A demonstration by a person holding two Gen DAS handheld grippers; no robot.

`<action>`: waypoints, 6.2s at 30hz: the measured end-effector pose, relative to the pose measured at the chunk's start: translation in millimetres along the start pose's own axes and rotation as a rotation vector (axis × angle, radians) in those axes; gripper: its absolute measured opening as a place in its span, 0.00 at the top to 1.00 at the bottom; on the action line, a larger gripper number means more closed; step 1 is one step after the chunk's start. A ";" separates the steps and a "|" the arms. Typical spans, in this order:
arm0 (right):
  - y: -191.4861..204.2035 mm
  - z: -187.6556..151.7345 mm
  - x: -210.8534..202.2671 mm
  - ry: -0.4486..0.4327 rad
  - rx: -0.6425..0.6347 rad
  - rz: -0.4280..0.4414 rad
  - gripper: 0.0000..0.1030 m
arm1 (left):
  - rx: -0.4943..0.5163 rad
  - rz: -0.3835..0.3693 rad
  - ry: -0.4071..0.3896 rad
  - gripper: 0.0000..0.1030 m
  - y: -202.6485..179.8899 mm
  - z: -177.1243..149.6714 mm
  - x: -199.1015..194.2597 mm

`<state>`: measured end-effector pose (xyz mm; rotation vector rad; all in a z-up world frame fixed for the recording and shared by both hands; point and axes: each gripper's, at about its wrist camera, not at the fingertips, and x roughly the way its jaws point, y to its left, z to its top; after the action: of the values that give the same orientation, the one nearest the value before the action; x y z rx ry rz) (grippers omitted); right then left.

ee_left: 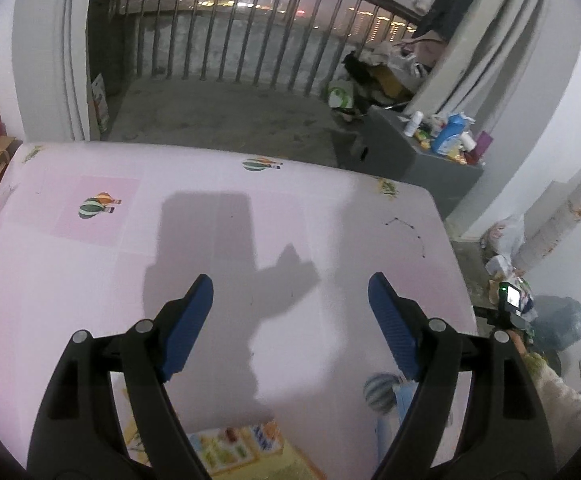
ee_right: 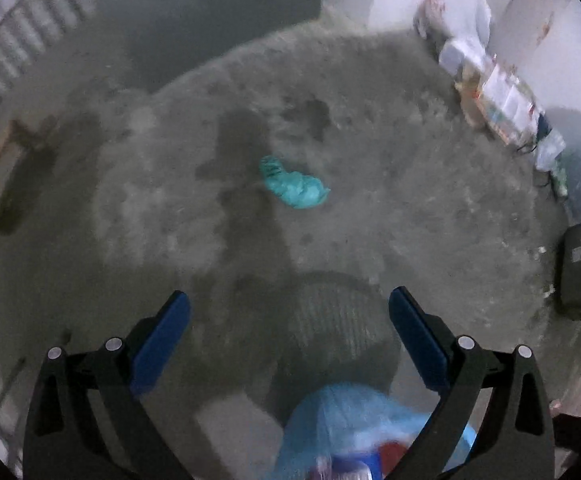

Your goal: Collect trash

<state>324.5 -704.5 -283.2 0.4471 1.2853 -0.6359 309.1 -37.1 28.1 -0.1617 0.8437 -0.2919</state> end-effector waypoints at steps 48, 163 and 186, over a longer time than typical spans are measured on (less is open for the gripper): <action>0.1 14.6 32.8 0.019 0.063 0.307 0.46 | -0.060 0.265 0.021 0.27 31.4 -10.2 22.7; 291.4 -443.7 -369.6 -0.211 -0.539 0.478 0.29 | -0.122 -0.426 0.319 0.71 79.0 -183.2 -55.2; 287.9 -445.9 -369.6 -0.230 -0.542 0.519 0.30 | -0.003 -0.401 0.278 0.83 44.3 -178.2 -49.9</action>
<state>130.2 -137.1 -41.1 0.2299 1.0107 0.1031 151.7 16.1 -64.6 -0.2985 1.0855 -0.7017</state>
